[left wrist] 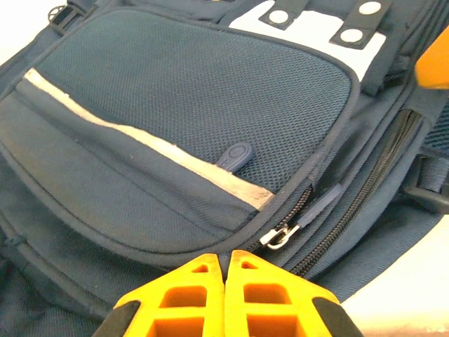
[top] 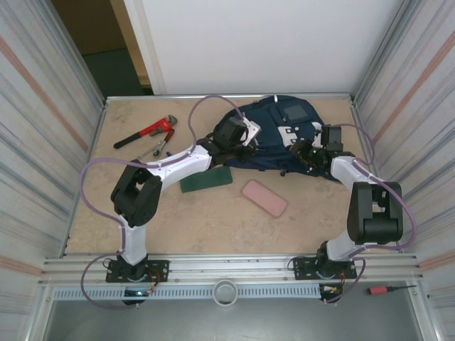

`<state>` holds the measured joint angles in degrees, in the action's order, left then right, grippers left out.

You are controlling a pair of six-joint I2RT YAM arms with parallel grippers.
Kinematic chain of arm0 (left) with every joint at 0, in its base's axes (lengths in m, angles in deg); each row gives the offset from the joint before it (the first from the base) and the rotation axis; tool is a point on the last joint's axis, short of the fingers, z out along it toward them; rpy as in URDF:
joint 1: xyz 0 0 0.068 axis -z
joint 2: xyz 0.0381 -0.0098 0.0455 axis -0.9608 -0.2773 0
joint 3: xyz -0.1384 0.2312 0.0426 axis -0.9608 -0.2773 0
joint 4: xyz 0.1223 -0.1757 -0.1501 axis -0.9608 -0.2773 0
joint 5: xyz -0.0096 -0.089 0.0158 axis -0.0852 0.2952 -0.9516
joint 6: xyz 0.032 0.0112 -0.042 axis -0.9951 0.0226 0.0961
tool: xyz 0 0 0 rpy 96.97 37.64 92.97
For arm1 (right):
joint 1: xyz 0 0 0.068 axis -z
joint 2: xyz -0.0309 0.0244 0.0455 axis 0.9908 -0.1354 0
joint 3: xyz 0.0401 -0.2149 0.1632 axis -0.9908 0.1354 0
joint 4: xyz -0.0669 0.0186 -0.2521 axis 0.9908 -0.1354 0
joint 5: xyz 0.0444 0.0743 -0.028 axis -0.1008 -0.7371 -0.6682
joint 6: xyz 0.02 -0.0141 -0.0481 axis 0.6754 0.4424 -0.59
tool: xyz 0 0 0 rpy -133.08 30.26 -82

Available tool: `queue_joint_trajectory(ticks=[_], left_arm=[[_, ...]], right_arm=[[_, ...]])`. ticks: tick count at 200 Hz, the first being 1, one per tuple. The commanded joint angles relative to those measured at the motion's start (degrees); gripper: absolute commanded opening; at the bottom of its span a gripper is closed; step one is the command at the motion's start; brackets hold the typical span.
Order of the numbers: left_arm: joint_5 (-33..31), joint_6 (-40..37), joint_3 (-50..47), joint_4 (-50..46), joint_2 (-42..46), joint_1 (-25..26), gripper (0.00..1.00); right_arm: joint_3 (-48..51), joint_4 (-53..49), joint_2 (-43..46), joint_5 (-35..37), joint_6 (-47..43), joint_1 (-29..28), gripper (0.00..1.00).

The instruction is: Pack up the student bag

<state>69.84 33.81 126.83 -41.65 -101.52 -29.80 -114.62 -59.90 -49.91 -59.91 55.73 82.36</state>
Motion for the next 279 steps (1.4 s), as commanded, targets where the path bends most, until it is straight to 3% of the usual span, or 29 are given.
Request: queue_joint_trajectory(ticks=[1, 27, 51, 73, 94, 114, 172, 213, 241, 279], left_arm=[[-0.9, -1.22, 4.18, -0.14, 2.2, 1.83, 0.0], [-0.96, -1.51, 5.57, -0.34, 1.39, 2.74, 0.0], [-0.77, -1.51, 6.11, -0.5, 1.29, 3.24, 0.0], [-0.95, -1.93, 6.14, -0.94, 1.46, 3.54, 0.0], [-3.02, -3.16, 4.83, -0.98, 2.06, 3.38, 0.0], [-5.18, -4.38, 3.1, -0.93, 3.0, 2.31, 0.0], [-5.61, -3.73, -0.65, 0.93, 4.02, -5.04, 0.0], [-2.02, -1.64, -1.66, 1.81, 5.89, -5.19, 0.0], [-1.32, -1.84, -0.24, 1.19, 5.98, -3.25, 0.0], [-0.17, -1.69, 0.73, 0.92, 6.98, -0.83, 0.0]], right_arm=[[0.38, -3.94, 3.11, -0.69, -1.2, -0.09, 0.48], [3.82, -2.07, 5.26, 1.14, 1.76, -3.36, 0.58], [5.98, 1.69, 4.55, 4.34, 4.79, -5.44, 0.59], [6.55, 4.48, 3.87, 6.73, 6.33, -5.51, 0.45], [6.59, 4.76, 5.54, 9.83, 5.22, -3.88, 0.16], [7.01, 4.25, 7.99, 10.42, 3.28, -1.9, 0.0], [6.59, 1.41, 10.55, 4.18, -2.19, 4.1, 0.0], [0.91, -2.3, 7.0, -0.54, -4.81, 1.78, 0.0], [-0.74, -5.91, 8.5, 6.62, -10.5, -5.28, 0.33], [-3.92, -7.62, 6.63, 10.62, -14.98, -11.81, 0.58]])
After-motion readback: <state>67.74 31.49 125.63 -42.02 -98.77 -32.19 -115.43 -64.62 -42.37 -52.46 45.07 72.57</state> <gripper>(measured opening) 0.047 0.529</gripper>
